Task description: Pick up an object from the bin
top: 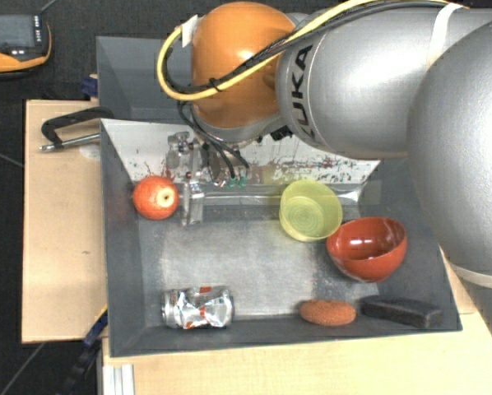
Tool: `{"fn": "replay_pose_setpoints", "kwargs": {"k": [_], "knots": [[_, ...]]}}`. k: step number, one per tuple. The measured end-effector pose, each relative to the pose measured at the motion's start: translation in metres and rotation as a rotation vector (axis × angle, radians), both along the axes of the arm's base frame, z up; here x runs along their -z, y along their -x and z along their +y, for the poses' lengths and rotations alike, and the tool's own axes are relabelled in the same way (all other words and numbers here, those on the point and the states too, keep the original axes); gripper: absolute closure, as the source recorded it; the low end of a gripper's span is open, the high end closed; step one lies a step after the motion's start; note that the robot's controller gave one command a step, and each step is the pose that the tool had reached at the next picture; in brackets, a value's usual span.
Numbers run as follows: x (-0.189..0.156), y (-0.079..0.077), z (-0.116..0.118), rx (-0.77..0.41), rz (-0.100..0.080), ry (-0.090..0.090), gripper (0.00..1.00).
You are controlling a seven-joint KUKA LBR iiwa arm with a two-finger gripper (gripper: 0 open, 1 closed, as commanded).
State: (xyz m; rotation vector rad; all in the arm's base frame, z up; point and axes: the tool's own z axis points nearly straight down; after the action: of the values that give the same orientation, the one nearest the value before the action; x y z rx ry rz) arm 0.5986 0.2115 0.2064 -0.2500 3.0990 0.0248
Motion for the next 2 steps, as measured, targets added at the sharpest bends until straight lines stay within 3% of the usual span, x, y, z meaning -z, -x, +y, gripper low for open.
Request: {"fn": "replay_pose_setpoints", "kwargs": {"k": [1,2], "knots": [[0.0764,0.0092,0.0198,-0.151,0.000,0.003,0.00],[0.0729,0.0075,0.0193,-0.148,-0.006,0.002,1.00]]}}
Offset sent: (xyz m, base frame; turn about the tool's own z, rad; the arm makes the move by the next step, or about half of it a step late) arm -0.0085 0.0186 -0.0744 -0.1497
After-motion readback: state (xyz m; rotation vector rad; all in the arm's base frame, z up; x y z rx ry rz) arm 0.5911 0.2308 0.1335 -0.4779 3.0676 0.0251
